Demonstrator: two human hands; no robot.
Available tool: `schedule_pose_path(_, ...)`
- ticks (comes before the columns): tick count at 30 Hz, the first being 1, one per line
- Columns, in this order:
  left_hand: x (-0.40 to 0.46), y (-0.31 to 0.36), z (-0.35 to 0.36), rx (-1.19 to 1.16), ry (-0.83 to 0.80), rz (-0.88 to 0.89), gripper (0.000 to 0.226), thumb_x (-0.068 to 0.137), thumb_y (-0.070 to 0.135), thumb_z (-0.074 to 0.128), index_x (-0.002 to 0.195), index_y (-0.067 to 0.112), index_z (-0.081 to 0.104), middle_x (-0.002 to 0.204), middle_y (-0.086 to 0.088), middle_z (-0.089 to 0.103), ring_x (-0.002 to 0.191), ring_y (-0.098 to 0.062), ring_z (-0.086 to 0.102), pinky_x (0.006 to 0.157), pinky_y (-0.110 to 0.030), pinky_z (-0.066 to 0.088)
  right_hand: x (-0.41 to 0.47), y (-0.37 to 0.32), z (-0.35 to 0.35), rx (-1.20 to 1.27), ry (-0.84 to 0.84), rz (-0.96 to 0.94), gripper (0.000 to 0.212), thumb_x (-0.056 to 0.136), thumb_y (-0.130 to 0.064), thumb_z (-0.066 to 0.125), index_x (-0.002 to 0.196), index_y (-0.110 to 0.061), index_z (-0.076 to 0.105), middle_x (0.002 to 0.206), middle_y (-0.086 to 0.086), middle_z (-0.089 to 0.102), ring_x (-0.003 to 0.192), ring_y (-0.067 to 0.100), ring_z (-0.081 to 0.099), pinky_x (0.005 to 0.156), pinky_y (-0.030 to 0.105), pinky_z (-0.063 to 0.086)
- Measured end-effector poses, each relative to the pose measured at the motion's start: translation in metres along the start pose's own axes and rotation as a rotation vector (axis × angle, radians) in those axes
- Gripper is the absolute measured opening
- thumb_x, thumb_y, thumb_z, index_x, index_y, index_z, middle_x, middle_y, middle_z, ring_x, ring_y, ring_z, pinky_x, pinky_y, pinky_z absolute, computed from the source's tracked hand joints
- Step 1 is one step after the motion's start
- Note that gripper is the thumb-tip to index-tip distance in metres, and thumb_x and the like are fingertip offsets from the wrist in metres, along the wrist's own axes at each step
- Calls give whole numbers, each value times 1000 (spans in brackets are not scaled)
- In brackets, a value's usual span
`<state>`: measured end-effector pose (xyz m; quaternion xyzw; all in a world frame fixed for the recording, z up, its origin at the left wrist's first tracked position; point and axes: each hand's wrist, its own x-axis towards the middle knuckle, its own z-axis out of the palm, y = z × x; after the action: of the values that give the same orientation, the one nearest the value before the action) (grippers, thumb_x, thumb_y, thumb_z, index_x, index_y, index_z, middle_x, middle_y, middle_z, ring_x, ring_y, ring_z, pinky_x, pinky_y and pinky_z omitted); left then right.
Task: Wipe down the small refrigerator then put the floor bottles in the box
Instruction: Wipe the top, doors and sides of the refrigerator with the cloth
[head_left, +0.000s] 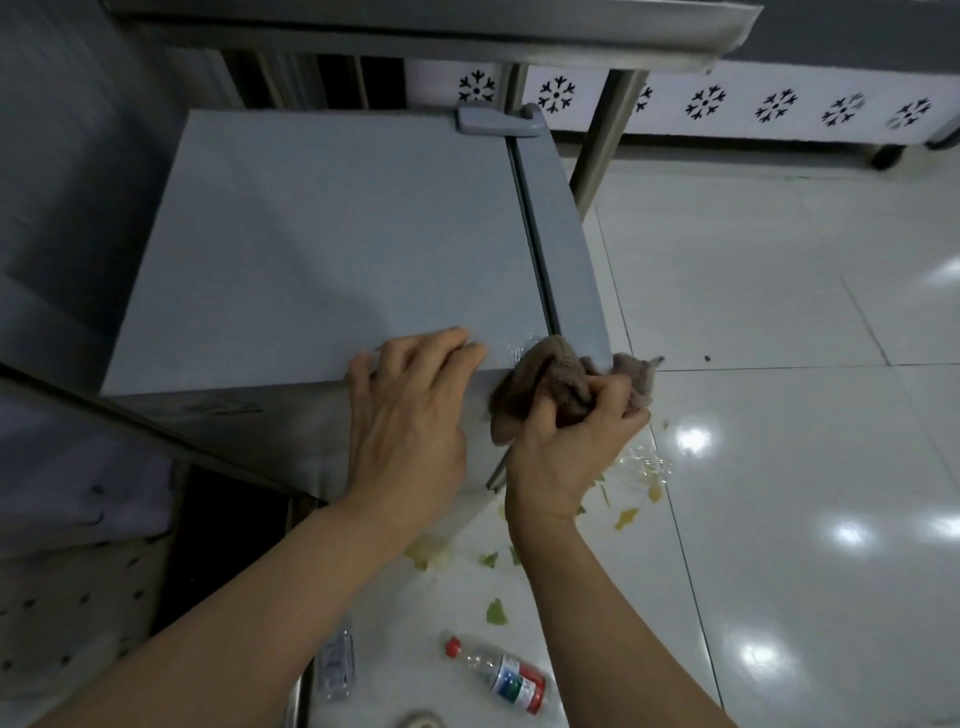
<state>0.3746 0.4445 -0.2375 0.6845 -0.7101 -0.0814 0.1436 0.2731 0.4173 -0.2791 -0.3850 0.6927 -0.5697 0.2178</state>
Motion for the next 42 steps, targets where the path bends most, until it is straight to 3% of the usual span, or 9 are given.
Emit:
schedule_pose_path(4,1,-2,1,2,6,10,69,64,-2,64,129,17,53,136,0,49,118,-28,44,98,-55,33,-2,30,-2,-27,-144,292,24,77,4,59,73,-13,43,111,23,52,84,24,51,87,45,50)
schedule_pose_path(9,0,-6,4,8,31,30,70,63,-2,61,129,17,52,137,0,48,117,-28,44,97,-56,33,-4,32,-18,-45,-208,297,15,79,-4,64,88,-9,53,116,16,54,100,27,56,91,46,50)
schedule_pose_path(14,-5,0,6,5,4,-4,74,67,1,62,136,19,45,144,4,39,127,-23,35,102,-58,28,-13,-4,-22,189,-100,171,24,74,-33,68,90,-22,54,116,9,55,108,23,55,90,36,52)
schedule_pose_path(17,-5,-1,6,10,1,-1,72,71,2,60,139,20,42,146,4,37,130,-22,33,104,-58,25,-2,-5,0,175,6,215,22,78,-24,72,87,-19,52,110,2,50,99,5,53,83,13,49)
schedule_pose_path(19,-5,-1,5,13,-5,-3,71,73,3,58,140,20,40,148,5,35,131,-22,32,105,-58,24,-1,8,3,156,12,246,19,79,-18,71,85,-16,52,107,4,49,96,9,53,82,16,49)
schedule_pose_path(26,-8,8,4,47,-58,-61,78,76,7,59,145,24,27,153,8,21,138,-17,19,109,-54,20,6,53,-32,-41,-271,341,14,80,0,66,77,-11,59,69,-7,57,64,7,59,51,3,43)
schedule_pose_path(30,-11,23,-1,31,-81,-103,69,79,13,59,141,24,30,154,6,18,139,-18,14,112,-51,16,9,38,-78,84,-438,322,21,82,-5,67,76,-25,65,90,-6,64,85,9,63,73,33,55)
schedule_pose_path(37,-31,98,-8,-284,-134,9,67,74,7,65,133,26,41,139,8,39,130,-13,30,110,-33,23,53,-3,-167,174,-726,509,19,93,-10,54,106,-21,63,114,6,64,105,22,61,84,34,55)
schedule_pose_path(42,-23,162,-1,-481,-365,-188,38,77,17,70,108,35,57,110,22,51,119,-12,42,104,-38,35,100,-23,-228,160,-823,539,22,95,-13,52,116,-9,55,111,12,63,97,22,64,80,34,57)
